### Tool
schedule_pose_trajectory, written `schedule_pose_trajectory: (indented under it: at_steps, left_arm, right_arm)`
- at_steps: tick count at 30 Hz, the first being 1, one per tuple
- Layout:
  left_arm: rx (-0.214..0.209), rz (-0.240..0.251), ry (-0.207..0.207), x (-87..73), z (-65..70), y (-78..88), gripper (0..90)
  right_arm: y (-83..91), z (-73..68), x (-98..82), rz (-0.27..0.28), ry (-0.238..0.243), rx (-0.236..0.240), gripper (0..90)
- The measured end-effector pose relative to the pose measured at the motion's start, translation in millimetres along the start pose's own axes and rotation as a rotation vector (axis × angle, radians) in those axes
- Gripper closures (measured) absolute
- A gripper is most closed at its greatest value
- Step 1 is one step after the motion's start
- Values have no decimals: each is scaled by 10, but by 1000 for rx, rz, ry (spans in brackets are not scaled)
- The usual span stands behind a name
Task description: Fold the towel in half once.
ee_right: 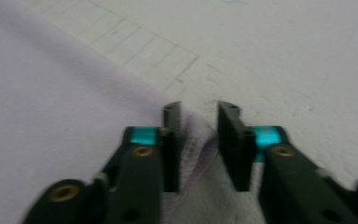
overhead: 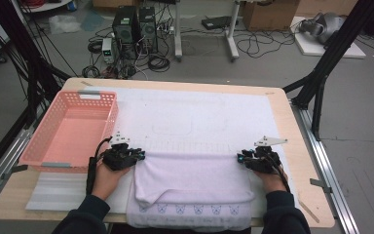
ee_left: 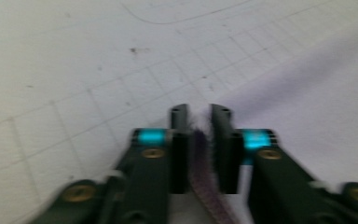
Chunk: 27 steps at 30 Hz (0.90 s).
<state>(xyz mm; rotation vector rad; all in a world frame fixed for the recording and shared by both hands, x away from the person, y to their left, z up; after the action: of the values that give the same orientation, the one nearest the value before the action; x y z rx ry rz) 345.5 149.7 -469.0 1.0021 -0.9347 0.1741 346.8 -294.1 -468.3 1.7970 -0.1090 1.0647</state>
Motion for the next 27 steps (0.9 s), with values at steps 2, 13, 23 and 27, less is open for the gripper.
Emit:
schedule_pose_trajectory:
  at_steps: [2, 13, 23, 27]
  left_arm:
    - [15, 14, -6, 21, -12, 9, 855]
    - [59, 24, 58, 484, -233, -163, 859]
    - [87, 64, 124, 930, -497, -391, 859]
    - [97, 102, 103, 1054, -571, -394, 859]
  right_arm:
    - [4, -25, 20, -10, 36, -6, 857]
    - [-26, 210, 273, 43, 51, -120, 868]
    - [-180, 542, 669, 74, 24, -167, 867]
    - [-248, 620, 805, 96, 6, -186, 867]
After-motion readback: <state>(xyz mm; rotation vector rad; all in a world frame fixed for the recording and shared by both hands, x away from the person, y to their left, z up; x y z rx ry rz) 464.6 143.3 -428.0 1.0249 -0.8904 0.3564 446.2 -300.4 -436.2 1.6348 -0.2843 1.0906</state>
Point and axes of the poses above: each handheld gripper's, and its own axes: y roughly backward along the jaws, x roughly out of its top, z roughly to its right, the point moved 3 cm from there along -y, roughly forward along the jaws, and after that the axes turned 4 degrees about -z, right-handed, at the moved point
